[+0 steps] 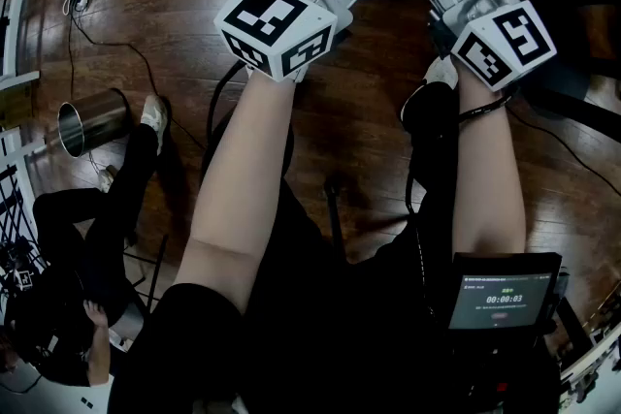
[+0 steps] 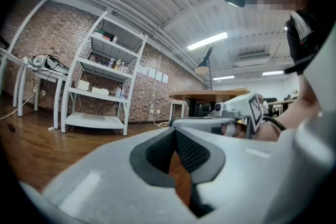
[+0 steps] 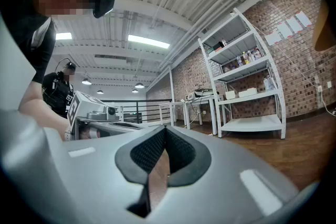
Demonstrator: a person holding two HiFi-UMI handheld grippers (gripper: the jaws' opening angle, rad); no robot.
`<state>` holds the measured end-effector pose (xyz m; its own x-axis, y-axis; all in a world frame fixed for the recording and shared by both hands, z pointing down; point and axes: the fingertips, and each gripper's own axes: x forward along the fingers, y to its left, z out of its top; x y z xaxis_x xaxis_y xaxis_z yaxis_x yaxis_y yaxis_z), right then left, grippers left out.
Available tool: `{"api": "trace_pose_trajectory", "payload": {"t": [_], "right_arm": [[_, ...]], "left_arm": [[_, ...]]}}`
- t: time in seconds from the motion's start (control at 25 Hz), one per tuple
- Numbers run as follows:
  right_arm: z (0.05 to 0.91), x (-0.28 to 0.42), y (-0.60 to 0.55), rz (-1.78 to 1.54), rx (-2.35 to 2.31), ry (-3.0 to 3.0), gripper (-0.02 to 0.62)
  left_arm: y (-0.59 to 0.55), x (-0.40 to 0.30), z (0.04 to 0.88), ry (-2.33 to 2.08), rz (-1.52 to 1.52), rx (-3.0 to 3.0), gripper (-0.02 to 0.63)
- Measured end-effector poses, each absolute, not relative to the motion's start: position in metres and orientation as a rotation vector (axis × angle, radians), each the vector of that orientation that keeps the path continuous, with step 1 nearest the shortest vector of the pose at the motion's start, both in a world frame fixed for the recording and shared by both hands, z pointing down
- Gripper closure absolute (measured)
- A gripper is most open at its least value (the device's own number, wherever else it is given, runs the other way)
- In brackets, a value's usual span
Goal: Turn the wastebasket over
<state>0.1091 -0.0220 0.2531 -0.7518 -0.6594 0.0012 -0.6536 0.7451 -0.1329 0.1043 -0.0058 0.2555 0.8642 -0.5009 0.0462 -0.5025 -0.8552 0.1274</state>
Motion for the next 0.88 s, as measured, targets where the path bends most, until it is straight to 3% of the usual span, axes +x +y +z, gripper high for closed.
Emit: {"api": "trace_pose_trajectory", "payload": {"t": [0.88], "right_arm": [[0.260, 0.100, -0.137, -0.141, -1.159, 2.919, 0.586]], "left_arm": [[-0.134, 0.068, 0.255, -0.816, -0.015, 2.878, 0.604]]}}
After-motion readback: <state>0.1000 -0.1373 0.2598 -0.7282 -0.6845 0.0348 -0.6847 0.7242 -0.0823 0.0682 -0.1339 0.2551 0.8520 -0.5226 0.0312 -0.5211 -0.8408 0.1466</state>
